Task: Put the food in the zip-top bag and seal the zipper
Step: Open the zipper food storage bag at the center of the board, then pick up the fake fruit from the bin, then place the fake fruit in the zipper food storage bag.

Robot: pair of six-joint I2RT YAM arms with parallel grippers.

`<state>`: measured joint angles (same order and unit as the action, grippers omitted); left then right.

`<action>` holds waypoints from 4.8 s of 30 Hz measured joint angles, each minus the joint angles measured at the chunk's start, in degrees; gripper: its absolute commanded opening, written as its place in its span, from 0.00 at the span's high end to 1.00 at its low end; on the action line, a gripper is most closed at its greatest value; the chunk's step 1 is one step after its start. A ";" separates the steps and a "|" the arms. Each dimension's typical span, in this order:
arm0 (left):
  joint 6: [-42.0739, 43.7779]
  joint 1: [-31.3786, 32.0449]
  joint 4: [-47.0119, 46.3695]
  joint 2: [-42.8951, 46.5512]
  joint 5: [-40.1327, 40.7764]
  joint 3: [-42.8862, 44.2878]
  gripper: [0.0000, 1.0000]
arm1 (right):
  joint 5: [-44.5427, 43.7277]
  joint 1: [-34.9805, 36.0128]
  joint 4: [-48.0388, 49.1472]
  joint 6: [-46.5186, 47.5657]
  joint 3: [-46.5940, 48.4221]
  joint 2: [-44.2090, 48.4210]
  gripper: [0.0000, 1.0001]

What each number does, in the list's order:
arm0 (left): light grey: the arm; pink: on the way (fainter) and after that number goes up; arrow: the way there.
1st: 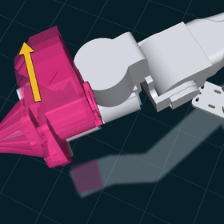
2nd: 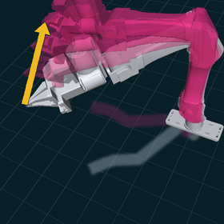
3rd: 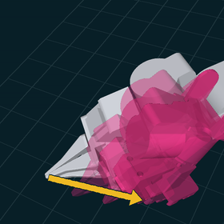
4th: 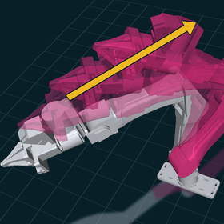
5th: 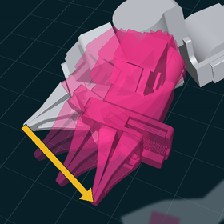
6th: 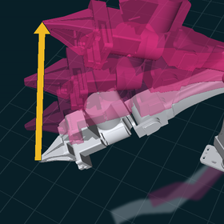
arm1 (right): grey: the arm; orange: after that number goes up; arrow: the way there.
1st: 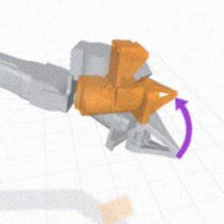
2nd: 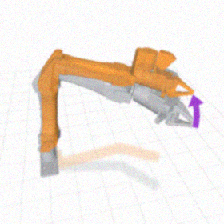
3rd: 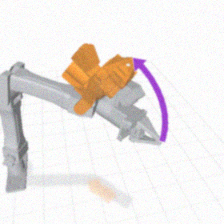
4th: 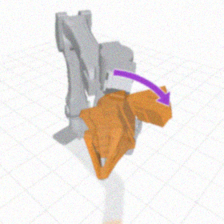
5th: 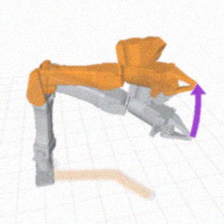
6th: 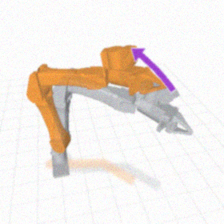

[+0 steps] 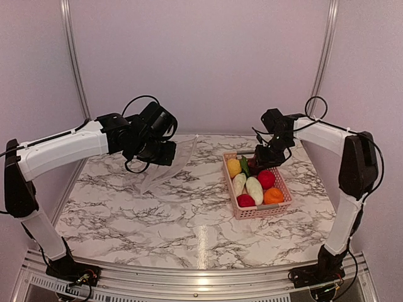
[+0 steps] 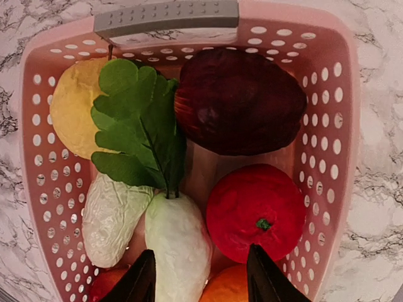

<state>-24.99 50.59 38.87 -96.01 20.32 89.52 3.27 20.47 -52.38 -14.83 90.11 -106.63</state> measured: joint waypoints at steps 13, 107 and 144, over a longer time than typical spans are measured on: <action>0.04 0.00 -0.09 0.13 -0.83 -0.04 1.00 | -5.57 -0.26 -1.95 1.42 3.32 -7.39 0.35; -10.97 -3.06 -13.79 -2.95 -14.93 1.66 1.00 | 24.92 17.90 26.91 -20.13 10.91 5.40 0.58; -13.92 -6.43 -16.79 0.15 -17.05 2.38 1.00 | 19.02 19.02 11.98 -15.30 26.99 -0.39 0.11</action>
<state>-38.92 44.16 22.09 -95.85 3.27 91.90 22.28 39.48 -40.40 -30.13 117.10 -107.02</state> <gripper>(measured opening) 0.009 0.891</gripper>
